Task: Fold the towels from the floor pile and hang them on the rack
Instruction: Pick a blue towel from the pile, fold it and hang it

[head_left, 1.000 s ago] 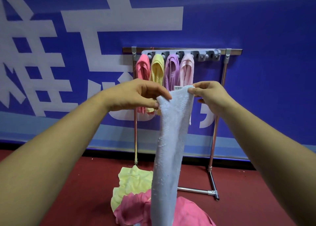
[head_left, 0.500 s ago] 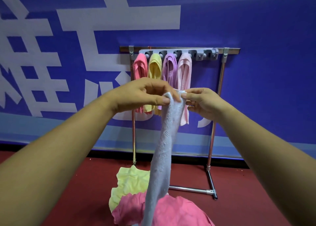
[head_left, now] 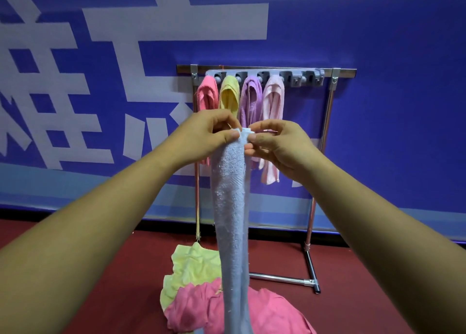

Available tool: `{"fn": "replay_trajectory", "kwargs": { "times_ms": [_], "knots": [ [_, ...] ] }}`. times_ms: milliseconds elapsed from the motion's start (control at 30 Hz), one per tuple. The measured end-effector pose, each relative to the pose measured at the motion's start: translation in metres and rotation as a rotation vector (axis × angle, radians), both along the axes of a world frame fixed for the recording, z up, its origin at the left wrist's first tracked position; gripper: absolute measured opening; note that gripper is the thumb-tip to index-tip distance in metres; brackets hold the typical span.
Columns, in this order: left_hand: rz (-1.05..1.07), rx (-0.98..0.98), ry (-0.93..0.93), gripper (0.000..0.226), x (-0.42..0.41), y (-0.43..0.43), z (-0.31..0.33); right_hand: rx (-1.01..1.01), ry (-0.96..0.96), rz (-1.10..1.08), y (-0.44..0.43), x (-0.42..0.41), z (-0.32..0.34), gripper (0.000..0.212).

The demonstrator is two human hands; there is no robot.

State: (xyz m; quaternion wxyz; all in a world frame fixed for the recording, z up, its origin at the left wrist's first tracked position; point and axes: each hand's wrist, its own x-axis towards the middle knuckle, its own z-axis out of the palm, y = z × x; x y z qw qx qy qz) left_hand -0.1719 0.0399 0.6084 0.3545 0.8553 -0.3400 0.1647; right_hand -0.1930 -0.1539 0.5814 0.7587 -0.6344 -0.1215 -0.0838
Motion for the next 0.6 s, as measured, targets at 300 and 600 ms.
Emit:
{"fn": "replay_trajectory", "kwargs": {
  "times_ms": [300,600],
  "knots": [
    [0.008,-0.073,-0.001,0.013,-0.003,0.001,-0.002,-0.168,-0.108,0.009,0.008,-0.003,-0.006,0.014],
    [0.028,-0.016,0.029,0.026,-0.009,0.005,0.001,-0.254,-0.14,-0.058,0.01,-0.005,-0.01,0.021]
  ]
}}
